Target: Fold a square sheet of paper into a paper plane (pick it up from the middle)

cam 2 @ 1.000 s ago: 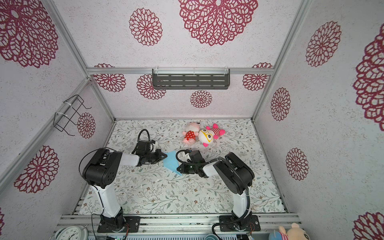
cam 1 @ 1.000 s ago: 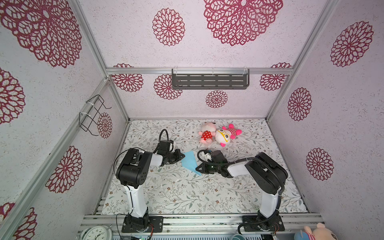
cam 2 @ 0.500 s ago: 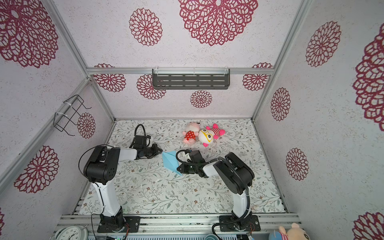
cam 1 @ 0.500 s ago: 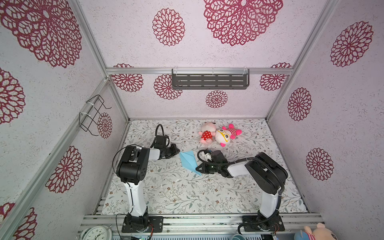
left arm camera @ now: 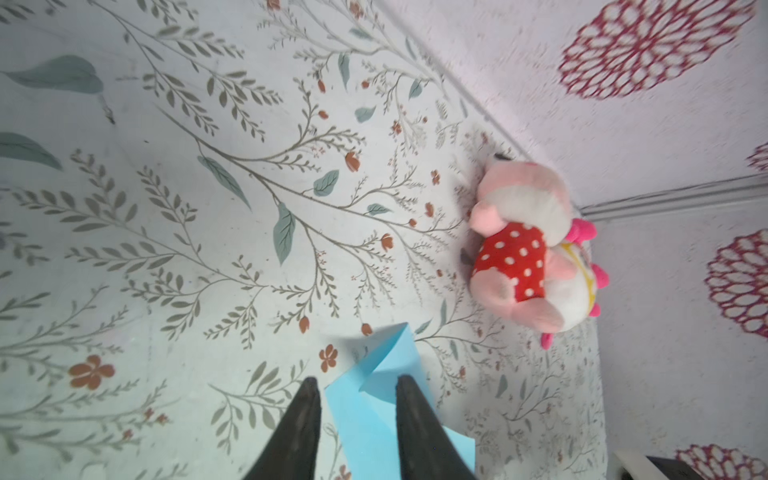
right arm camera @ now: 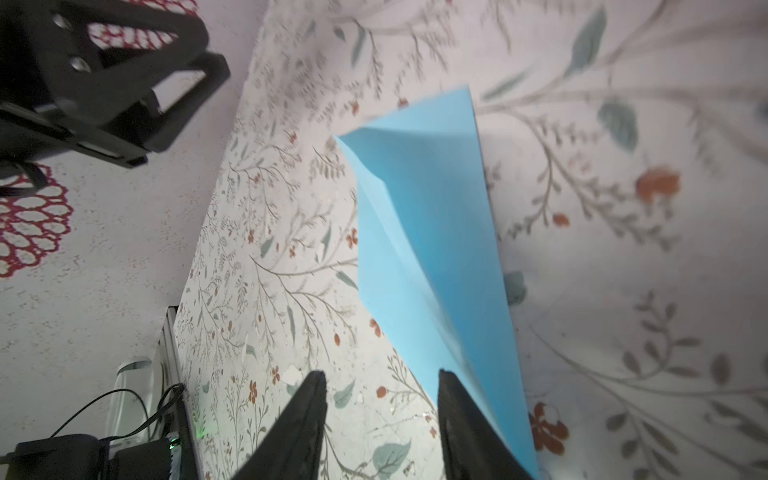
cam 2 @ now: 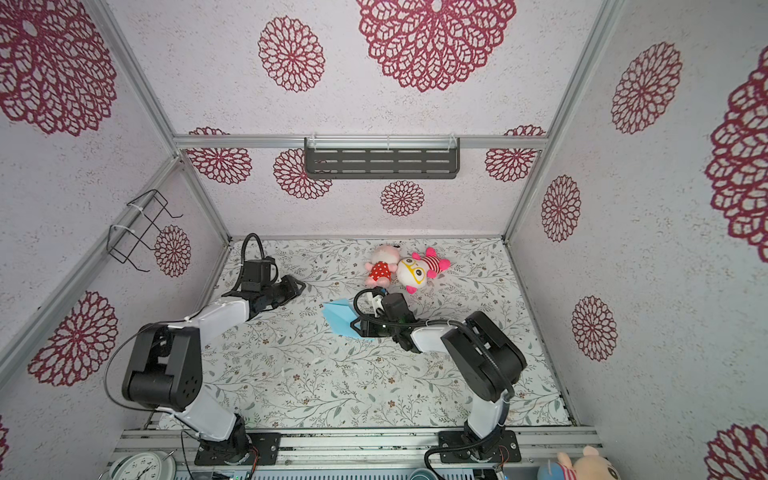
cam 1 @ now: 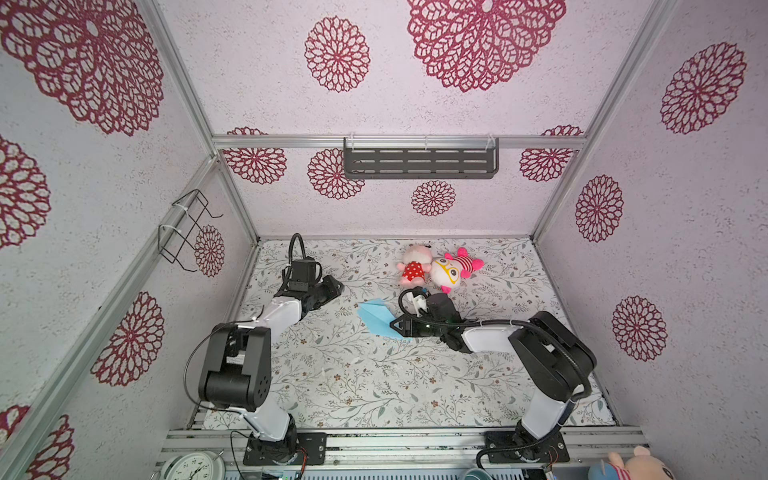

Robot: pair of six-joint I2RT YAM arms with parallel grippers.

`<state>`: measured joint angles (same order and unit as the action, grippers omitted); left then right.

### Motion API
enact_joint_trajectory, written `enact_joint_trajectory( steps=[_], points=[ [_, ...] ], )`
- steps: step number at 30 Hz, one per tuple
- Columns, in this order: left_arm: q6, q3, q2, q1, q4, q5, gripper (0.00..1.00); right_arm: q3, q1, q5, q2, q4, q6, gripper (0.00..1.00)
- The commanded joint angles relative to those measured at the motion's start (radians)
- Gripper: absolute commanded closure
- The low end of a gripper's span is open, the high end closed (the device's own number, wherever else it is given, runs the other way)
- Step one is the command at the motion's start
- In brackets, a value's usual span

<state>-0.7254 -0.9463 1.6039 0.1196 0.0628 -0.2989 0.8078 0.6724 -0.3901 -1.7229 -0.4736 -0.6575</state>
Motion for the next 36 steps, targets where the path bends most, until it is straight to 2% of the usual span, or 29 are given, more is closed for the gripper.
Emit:
enact_joint_trajectory(
  steps=[1, 5, 10, 13, 20, 24, 27, 30, 36],
  points=[
    [-0.051, 0.066, -0.061, 0.007, -0.004, 0.008, 0.54, 0.019, -0.005, 0.106, 0.078, 0.023, 0.086, 0.50],
    [-0.094, 0.140, -0.146, 0.006, -0.049, -0.003, 0.33, 0.060, -0.017, 0.084, 0.049, 0.096, 0.219, 0.47],
    [-0.103, 0.211, -0.246, 0.006, -0.067, 0.008, 0.12, 0.172, -0.026, -0.023, -0.041, 0.207, 0.409, 0.45],
    [-0.102, 0.241, -0.289, 0.006, -0.066, 0.013, 0.03, 0.227, -0.034, -0.053, -0.091, 0.243, 0.468, 0.47],
    [-0.097, 0.267, -0.317, 0.005, -0.066, -0.036, 0.01, 0.332, -0.054, -0.187, -0.203, 0.321, 0.568, 0.56],
    [-0.101, 0.283, -0.317, 0.006, -0.099, -0.073, 0.01, 0.355, -0.061, -0.225, -0.240, 0.316, 0.582, 0.68],
    [-0.106, 0.291, -0.324, 0.006, -0.112, -0.091, 0.01, 0.369, -0.069, -0.254, -0.254, 0.305, 0.578, 0.83],
    [-0.120, 0.303, -0.338, 0.006, -0.134, -0.123, 0.02, 0.364, -0.073, -0.299, -0.240, 0.265, 0.547, 0.93],
    [-0.223, 0.353, -0.354, 0.024, -0.278, -0.236, 0.05, 0.316, -0.074, -0.383, -0.142, 0.103, 0.365, 0.95]
  ],
)
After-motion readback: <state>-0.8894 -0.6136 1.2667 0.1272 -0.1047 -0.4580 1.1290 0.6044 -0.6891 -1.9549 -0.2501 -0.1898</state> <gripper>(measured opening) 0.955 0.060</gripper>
